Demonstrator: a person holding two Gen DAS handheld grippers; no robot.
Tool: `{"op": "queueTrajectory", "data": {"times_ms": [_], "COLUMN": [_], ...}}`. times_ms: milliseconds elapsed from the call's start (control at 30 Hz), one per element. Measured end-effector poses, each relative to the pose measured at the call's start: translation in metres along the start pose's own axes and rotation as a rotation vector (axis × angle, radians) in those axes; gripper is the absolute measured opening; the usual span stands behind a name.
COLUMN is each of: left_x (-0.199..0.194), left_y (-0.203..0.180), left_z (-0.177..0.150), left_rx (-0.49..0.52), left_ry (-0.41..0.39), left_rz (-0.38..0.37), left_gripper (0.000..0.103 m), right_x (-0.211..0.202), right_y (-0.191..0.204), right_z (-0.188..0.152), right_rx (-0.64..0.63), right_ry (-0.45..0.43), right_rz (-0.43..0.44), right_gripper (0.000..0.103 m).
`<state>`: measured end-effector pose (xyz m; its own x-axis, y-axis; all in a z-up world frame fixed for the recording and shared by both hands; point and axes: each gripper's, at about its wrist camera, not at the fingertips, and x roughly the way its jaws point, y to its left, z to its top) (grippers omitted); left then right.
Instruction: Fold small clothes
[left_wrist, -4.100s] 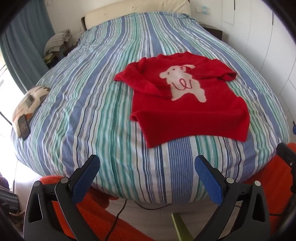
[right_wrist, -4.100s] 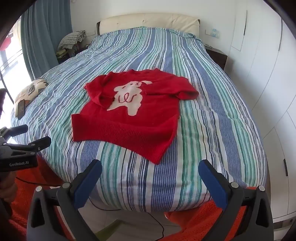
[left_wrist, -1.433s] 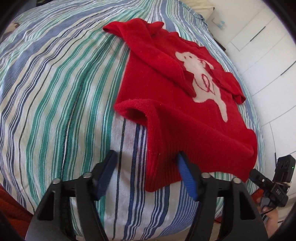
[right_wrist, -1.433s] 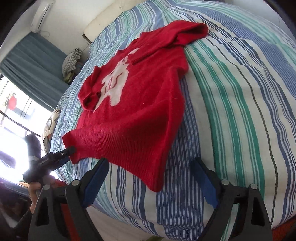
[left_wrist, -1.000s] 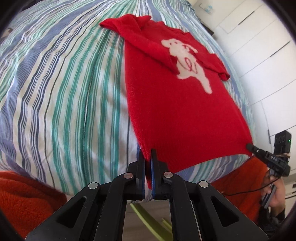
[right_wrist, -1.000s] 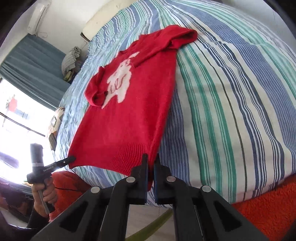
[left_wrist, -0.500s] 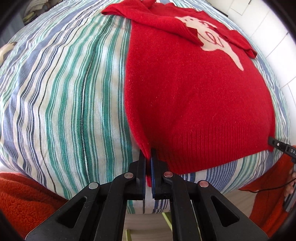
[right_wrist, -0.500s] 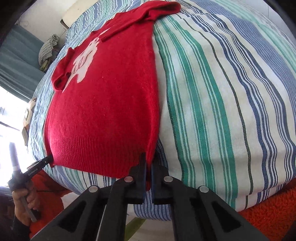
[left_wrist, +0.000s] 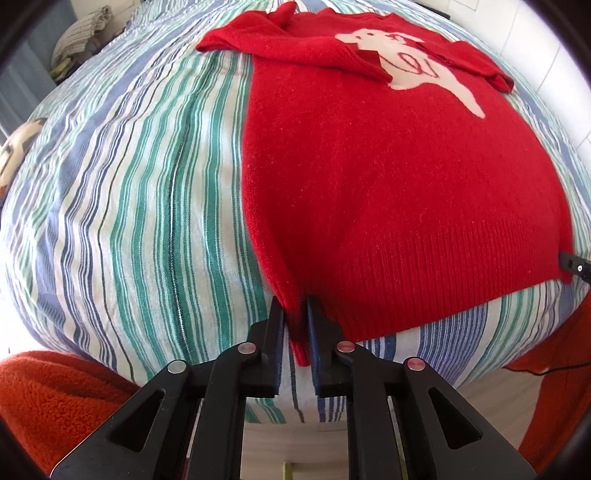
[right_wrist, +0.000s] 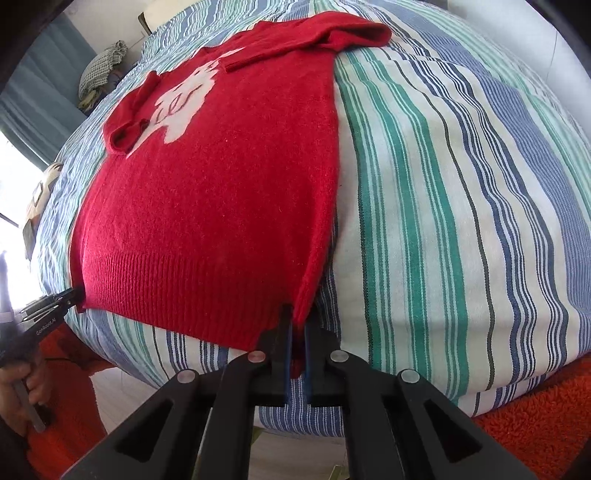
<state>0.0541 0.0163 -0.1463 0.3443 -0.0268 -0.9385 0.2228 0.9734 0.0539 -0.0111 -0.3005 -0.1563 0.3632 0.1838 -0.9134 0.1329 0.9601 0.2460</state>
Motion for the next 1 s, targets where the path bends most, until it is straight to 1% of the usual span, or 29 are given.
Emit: {"op": "queueTrajectory", "data": {"times_ms": [33, 67, 100, 133, 167, 200, 233, 300, 333, 367, 433, 500, 533, 600, 633, 667, 700, 733, 767, 800, 867, 933, 1000], "left_x": [-0.002, -0.004, -0.006, -0.009, -0.011, -0.014, -0.016, -0.023, -0.03, -0.04, -0.062, -0.076, -0.079, -0.079, -0.075, -0.067, -0.058, -0.049, -0.044, -0.041, -0.036, -0.031, -0.032], "left_y": [-0.001, -0.003, -0.003, -0.003, -0.002, -0.002, -0.002, 0.004, 0.007, 0.013, 0.033, 0.058, 0.068, 0.084, 0.091, 0.099, 0.105, 0.115, 0.122, 0.127, 0.135, 0.136, 0.133], "left_z": [-0.002, -0.003, -0.006, -0.009, -0.013, -0.018, -0.023, -0.034, -0.039, -0.042, -0.04, -0.028, -0.02, -0.007, -0.003, 0.001, 0.004, 0.01, 0.011, 0.01, 0.006, 0.005, 0.002], "left_rx": [0.004, 0.009, 0.014, 0.019, 0.025, 0.035, 0.047, 0.062, 0.055, 0.031, -0.062, -0.188, -0.253, -0.35, -0.38, -0.397, -0.405, -0.411, -0.43, -0.459, -0.506, -0.519, -0.524], "left_ry": [0.002, 0.007, 0.014, 0.023, 0.033, 0.048, 0.072, 0.107, 0.109, 0.091, 0.025, -0.055, -0.111, -0.238, -0.294, -0.317, -0.308, -0.28, -0.25, -0.23, -0.204, -0.197, -0.187], "left_rz": [0.016, 0.035, 0.057, 0.078, 0.092, 0.102, 0.114, 0.128, 0.125, 0.116, 0.078, 0.036, 0.028, 0.059, 0.104, 0.172, 0.229, 0.253, 0.251, 0.228, 0.187, 0.199, 0.205], "left_gripper": [0.025, 0.037, 0.051, 0.057, 0.062, 0.062, 0.062, 0.062, 0.062, 0.062, 0.063, 0.076, 0.078, 0.08, 0.08, 0.08, 0.08, 0.08, 0.08, 0.08, 0.08, 0.08, 0.08], "right_x": [-0.001, -0.003, -0.005, -0.007, -0.01, -0.014, -0.018, -0.029, -0.037, -0.048, -0.075, -0.102, -0.111, -0.116, -0.11, -0.098, -0.083, -0.063, -0.045, -0.024, 0.013, 0.05, 0.081], "right_y": [0.0, 0.0, -0.001, -0.002, -0.005, -0.008, -0.013, -0.022, -0.027, -0.031, -0.031, -0.018, -0.008, 0.017, 0.031, 0.045, 0.06, 0.072, 0.084, 0.095, 0.114, 0.124, 0.124], "right_z": [-0.001, -0.001, -0.002, -0.002, -0.004, -0.005, -0.006, -0.004, 0.0, 0.006, 0.029, 0.062, 0.08, 0.115, 0.132, 0.148, 0.162, 0.176, 0.187, 0.197, 0.209, 0.219, 0.228], "right_rx": [0.001, 0.003, 0.004, 0.005, 0.011, 0.021, 0.029, 0.018, 0.001, -0.021, -0.097, -0.199, -0.255, -0.364, -0.418, -0.465, -0.502, -0.531, -0.551, -0.563, -0.571, -0.563, -0.527], "right_ry": [0.005, 0.012, 0.024, 0.042, 0.063, 0.086, 0.11, 0.137, 0.137, 0.121, 0.044, -0.063, -0.121, -0.221, -0.253, -0.262, -0.25, -0.23, -0.208, -0.188, -0.166, -0.153, -0.149], "right_rz": [0.0, 0.001, 0.003, 0.005, 0.007, 0.005, -0.004, -0.042, -0.075, -0.114, -0.189, -0.227, -0.234, -0.215, -0.194, -0.17, -0.144, -0.117, -0.092, -0.07, -0.058, -0.097, -0.148], "right_gripper": [0.007, 0.008, 0.013, 0.021, 0.026, 0.037, 0.045, 0.046, 0.046, 0.046, 0.046, 0.047, 0.053, 0.061, 0.062, 0.062, 0.062, 0.062, 0.062, 0.062, 0.061, 0.06, 0.06]}}
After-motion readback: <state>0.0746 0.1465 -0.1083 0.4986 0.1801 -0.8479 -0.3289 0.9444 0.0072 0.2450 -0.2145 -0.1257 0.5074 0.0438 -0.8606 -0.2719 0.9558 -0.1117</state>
